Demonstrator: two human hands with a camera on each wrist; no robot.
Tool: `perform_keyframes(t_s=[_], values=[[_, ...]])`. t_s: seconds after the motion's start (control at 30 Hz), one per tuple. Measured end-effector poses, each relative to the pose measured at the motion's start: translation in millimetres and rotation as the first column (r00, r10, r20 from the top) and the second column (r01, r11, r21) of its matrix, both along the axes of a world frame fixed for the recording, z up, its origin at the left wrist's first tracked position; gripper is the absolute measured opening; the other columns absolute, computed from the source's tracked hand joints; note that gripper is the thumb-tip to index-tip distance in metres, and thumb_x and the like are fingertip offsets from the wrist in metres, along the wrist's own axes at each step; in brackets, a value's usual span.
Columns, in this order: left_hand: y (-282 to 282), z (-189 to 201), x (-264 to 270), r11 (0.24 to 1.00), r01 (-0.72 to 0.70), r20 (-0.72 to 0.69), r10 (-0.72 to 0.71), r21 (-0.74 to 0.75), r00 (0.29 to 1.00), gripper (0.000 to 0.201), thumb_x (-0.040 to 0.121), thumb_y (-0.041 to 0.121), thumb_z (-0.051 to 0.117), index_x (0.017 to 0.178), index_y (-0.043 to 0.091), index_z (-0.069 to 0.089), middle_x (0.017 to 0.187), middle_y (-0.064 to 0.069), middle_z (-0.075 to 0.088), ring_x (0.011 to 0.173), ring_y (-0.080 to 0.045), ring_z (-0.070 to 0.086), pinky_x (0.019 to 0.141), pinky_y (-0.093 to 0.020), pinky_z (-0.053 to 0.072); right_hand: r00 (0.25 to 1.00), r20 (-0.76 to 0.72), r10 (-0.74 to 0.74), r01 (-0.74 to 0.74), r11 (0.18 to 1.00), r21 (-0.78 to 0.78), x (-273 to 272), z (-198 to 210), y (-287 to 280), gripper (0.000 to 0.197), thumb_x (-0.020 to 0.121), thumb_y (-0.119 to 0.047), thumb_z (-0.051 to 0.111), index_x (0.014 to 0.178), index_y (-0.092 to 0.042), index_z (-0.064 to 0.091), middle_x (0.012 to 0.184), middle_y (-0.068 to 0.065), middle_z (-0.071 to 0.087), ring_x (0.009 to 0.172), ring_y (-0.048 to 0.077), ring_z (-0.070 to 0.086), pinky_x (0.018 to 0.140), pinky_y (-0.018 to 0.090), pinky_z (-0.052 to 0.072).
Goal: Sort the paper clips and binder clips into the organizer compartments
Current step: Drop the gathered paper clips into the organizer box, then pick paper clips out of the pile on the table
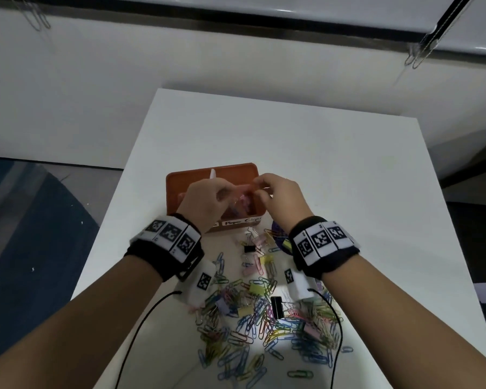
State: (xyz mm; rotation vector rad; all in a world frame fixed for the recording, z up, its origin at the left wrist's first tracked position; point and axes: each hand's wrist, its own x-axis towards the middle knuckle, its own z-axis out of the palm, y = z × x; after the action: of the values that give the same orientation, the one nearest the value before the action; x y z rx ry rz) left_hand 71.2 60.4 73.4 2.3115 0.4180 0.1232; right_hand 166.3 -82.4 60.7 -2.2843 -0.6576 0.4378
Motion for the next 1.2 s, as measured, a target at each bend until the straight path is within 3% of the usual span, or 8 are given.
perform_keyframes(t_s=[0.07, 0.17, 0.3, 0.47, 0.6, 0.9, 1.07, 1.2], values=[[-0.4, -0.2, -19.2, 0.995, 0.067, -0.032, -0.069, -0.079, 0.997, 0.017, 0.084, 0.015, 0.066, 0.101, 0.015, 0.068, 0.089, 0.010, 0.065, 0.078, 0.004, 0.059, 0.071, -0.003, 0.045, 1.000, -0.008, -0.029, 0.029, 0.999, 0.036, -7.0, -4.5, -18.7, 0.015, 0.092, -0.015, 0.055, 0.104, -0.017, 0.065, 0.097, -0.004, 0.068, 0.083, 0.010, 0.062, 0.078, 0.021, 0.049], [-6.5, -20.0, -53.2, 0.981, 0.134, -0.127, -0.152, -0.141, 0.980, 0.017, 0.081, 0.020, 0.068, 0.097, 0.015, 0.065, 0.089, 0.008, 0.066, 0.081, 0.000, 0.062, 0.076, -0.013, 0.051, 0.998, -0.060, -0.030, 0.028, 0.999, -0.033, -21.0, -20.3, -56.5, 0.003, 0.090, -0.022, 0.059, 0.091, -0.021, 0.062, 0.082, -0.008, 0.064, 0.072, 0.008, 0.059, 0.069, 0.023, 0.049], [-14.8, -68.1, -84.1, 0.989, 0.149, -0.247, -0.146, -0.009, 0.958, 0.021, 0.080, 0.024, 0.071, 0.098, 0.016, 0.064, 0.092, 0.006, 0.060, 0.085, -0.010, 0.055, 0.080, -0.023, 0.048, 0.980, -0.197, 0.029, -0.072, 0.973, -0.218, -47.5, -52.5, -96.1, 0.015, 0.084, -0.030, 0.067, 0.079, -0.024, 0.055, 0.079, -0.012, 0.060, 0.070, 0.008, 0.056, 0.066, 0.021, 0.044], [-19.9, -102.2, -79.7, 0.974, 0.125, -0.390, -0.042, 0.191, 0.920, 0.042, 0.080, 0.039, 0.065, 0.117, 0.023, 0.056, 0.117, 0.000, 0.054, 0.110, -0.022, 0.048, 0.096, -0.036, 0.042, 0.972, -0.233, -0.007, -0.086, 0.918, -0.386, -70.9, -84.5, -106.5, 0.039, 0.078, -0.038, 0.073, 0.110, -0.023, 0.058, 0.108, -0.003, 0.062, 0.095, 0.014, 0.060, 0.088, 0.032, 0.051], [-21.5, -106.3, -66.0, 0.934, 0.162, -0.524, 0.031, 0.319, 0.851, 0.047, 0.080, 0.047, 0.062, 0.120, 0.024, 0.051, 0.123, -0.003, 0.050, 0.116, -0.025, 0.044, 0.097, -0.039, 0.041, 0.990, -0.139, -0.031, -0.034, 0.895, -0.444, -77.1, -98.5, -94.4, 0.053, 0.072, -0.044, 0.075, 0.116, -0.023, 0.055, 0.117, -0.004, 0.057, 0.104, 0.019, 0.057, 0.092, 0.038, 0.050], [-16.8, -114.0, -56.0, 0.951, 0.123, -0.580, 0.068, 0.283, 0.812, 0.020, 0.078, 0.044, 0.065, 0.093, 0.031, 0.063, 0.104, 0.006, 0.064, 0.109, -0.022, 0.046, 0.091, -0.037, 0.033, 0.977, -0.198, -0.082, 0.003, 0.929, -0.369, -70.4, -107.0, -82.1, 0.019, 0.080, -0.025, 0.070, 0.087, -0.023, 0.053, 0.091, -0.003, 0.058, 0.082, 0.017, 0.059, 0.082, 0.032, 0.050], [-15.2, -114.4, -53.3, 0.941, 0.205, -0.584, -0.010, 0.269, 0.812, 0.015, 0.082, 0.040, 0.062, 0.092, 0.030, 0.064, 0.106, 0.008, 0.062, 0.111, -0.021, 0.044, 0.092, -0.038, 0.033, 0.965, -0.252, -0.071, -0.025, 0.934, -0.357, -64.0, -111.0, -74.1, 0.015, 0.081, -0.023, 0.070, 0.073, -0.019, 0.058, 0.084, 0.000, 0.065, 0.077, 0.015, 0.063, 0.082, 0.033, 0.053], [-18.9, -114.7, -52.1, 0.886, 0.321, -0.592, -0.067, 0.335, 0.803, 0.017, 0.085, 0.041, 0.057, 0.095, 0.028, 0.062, 0.109, 0.006, 0.062, 0.113, -0.022, 0.044, 0.090, -0.038, 0.035, 0.961, -0.261, -0.095, -0.007, 0.931, -0.364, -62.3, -109.5, -75.1, 0.011, 0.083, -0.021, 0.068, 0.077, -0.014, 0.062, 0.081, -0.002, 0.068, 0.078, 0.015, 0.064, 0.083, 0.035, 0.053]])
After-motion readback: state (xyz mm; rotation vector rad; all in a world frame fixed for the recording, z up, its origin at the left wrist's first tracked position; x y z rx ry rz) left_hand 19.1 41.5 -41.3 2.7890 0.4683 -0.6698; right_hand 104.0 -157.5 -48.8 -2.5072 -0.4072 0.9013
